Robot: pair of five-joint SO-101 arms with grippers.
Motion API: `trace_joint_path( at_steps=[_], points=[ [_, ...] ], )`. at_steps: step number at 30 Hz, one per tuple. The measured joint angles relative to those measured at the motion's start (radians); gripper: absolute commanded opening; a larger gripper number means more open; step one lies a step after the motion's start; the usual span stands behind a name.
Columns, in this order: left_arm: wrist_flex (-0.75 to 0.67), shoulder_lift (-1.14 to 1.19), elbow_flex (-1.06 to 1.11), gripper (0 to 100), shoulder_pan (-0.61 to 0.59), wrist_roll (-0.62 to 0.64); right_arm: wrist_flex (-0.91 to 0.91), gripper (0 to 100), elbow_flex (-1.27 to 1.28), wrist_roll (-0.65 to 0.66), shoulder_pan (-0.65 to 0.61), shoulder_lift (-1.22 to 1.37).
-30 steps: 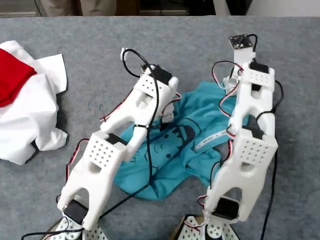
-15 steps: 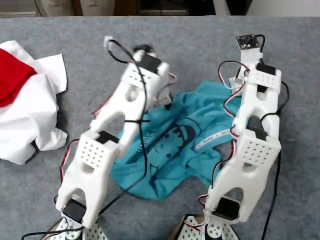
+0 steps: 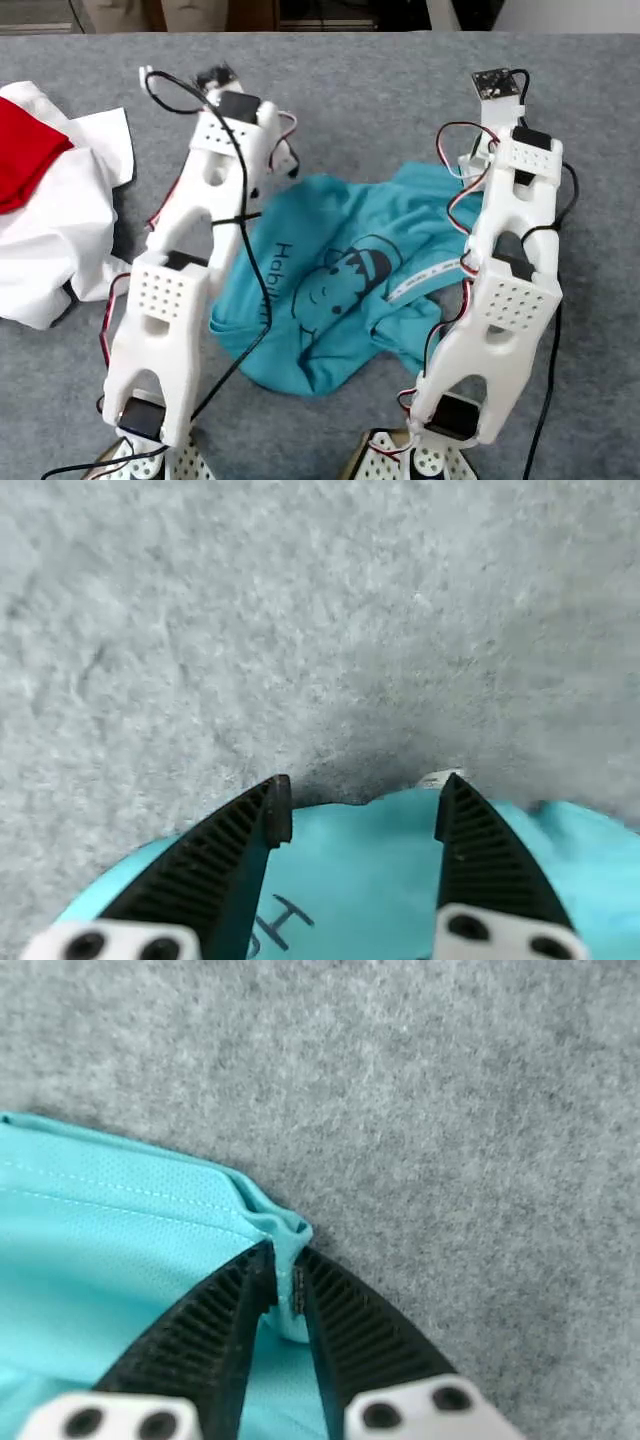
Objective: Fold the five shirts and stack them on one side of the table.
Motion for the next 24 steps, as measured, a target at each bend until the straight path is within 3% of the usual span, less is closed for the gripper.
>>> trace_joint_path(
  at_steps=[11, 18, 24],
  points=[
    [0.060, 0.133, -0.025, 24, 0.080, 0.009, 0.000, 0.4, 0.000, 0.000, 0.000, 0.000],
    [0.061, 0.149, -0.068, 5, 0.104, 0.009, 0.000, 0.4, 0.000, 0.000, 0.000, 0.000],
    [0.072, 0.158, -0.149, 2, 0.109, -0.034, 0.000, 0.4, 0.000, 0.000, 0.000, 0.000]
  ],
)
